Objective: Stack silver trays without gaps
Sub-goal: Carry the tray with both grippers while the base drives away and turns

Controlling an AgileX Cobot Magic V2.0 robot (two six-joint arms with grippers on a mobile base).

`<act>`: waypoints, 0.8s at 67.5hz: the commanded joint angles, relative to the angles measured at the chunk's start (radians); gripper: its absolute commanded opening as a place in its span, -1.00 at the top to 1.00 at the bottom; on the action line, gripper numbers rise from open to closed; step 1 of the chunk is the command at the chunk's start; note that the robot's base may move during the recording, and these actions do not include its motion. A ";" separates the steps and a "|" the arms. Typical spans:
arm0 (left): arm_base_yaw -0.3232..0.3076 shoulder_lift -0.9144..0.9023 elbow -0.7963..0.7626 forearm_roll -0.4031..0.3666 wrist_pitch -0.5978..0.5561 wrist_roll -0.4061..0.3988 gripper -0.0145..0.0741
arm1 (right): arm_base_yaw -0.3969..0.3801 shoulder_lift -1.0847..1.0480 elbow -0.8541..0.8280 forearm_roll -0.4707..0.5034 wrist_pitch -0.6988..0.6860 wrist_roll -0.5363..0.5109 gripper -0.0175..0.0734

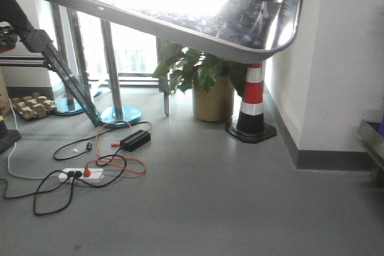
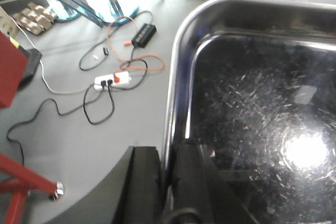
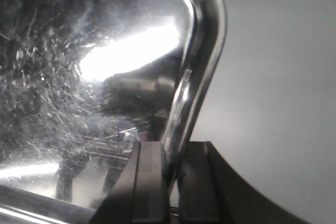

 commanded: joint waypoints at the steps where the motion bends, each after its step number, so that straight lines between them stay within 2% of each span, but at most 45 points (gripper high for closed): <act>1: 0.000 -0.004 -0.002 0.035 -0.020 -0.003 0.70 | 0.002 -0.007 -0.007 -0.005 -0.111 -0.025 0.66; 54: 0.000 -0.004 -0.002 0.034 -0.022 -0.003 0.70 | 0.002 -0.007 -0.007 -0.005 -0.407 -0.025 0.66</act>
